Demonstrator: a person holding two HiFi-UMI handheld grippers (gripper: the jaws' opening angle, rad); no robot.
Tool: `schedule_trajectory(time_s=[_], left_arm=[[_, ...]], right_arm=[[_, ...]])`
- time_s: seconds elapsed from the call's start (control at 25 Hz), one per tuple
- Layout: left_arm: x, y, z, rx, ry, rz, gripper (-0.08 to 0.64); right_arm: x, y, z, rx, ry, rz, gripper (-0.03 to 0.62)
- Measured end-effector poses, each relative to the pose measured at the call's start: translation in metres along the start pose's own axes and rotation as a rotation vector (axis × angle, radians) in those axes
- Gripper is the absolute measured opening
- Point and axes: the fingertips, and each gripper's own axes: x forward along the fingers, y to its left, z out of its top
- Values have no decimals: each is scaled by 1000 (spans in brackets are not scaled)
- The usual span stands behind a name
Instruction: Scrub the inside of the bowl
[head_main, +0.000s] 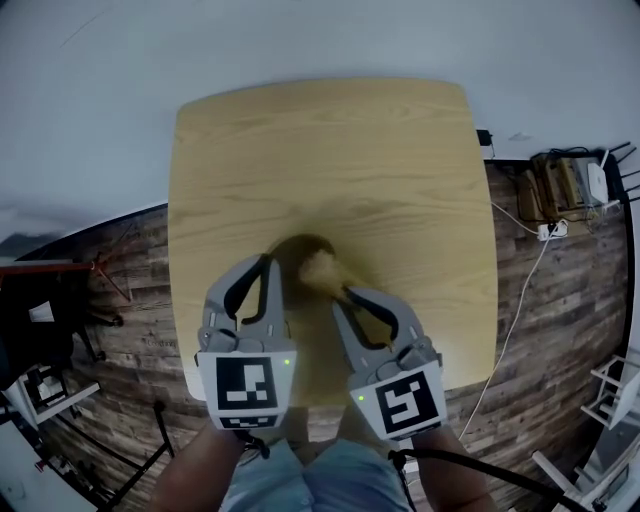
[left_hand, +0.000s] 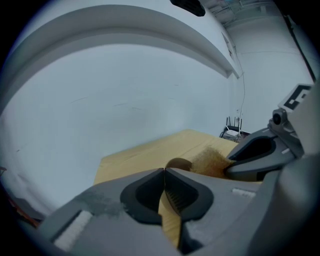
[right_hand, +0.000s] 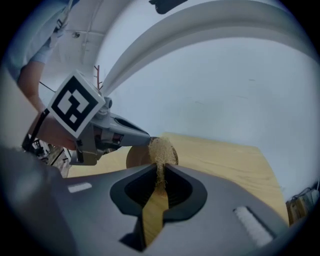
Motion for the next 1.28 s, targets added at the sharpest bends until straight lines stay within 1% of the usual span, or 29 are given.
schedule_trajectory(time_s=[0.12, 0.32, 0.48, 0.56, 0.72, 0.92, 1.04, 1.16, 1.2, 1.28], left_arm=[[-1, -6, -3, 1, 23, 2, 29], [1, -17, -1, 10, 33, -23, 29], [4, -31, 3, -27, 29, -39, 29], [5, -35, 6, -48, 28, -45, 29], [7, -38, 9, -37, 21, -55, 29], [6, -38, 9, -35, 24, -39, 29], [5, -35, 8, -48, 29, -29, 29], [6, -34, 7, -38, 34, -29, 29], [5, -34, 7, -28, 31, -30, 29], [4, -34, 9, -9, 19, -30, 29]], right_arm=[[8, -3, 0, -50, 34, 21, 44], [24, 6, 2, -153, 45, 49, 43], [30, -2, -2, -166, 71, 31, 43], [33, -2, -5, -172, 83, 45, 41], [37, 6, -9, -167, 102, 121, 41], [33, 16, -15, -139, 127, 234, 38], [28, 22, -17, -155, 148, 290, 38], [20, 22, -18, -210, 174, 314, 38], [17, 20, -16, -239, 179, 306, 38], [12, 14, -11, -314, 180, 261, 38]])
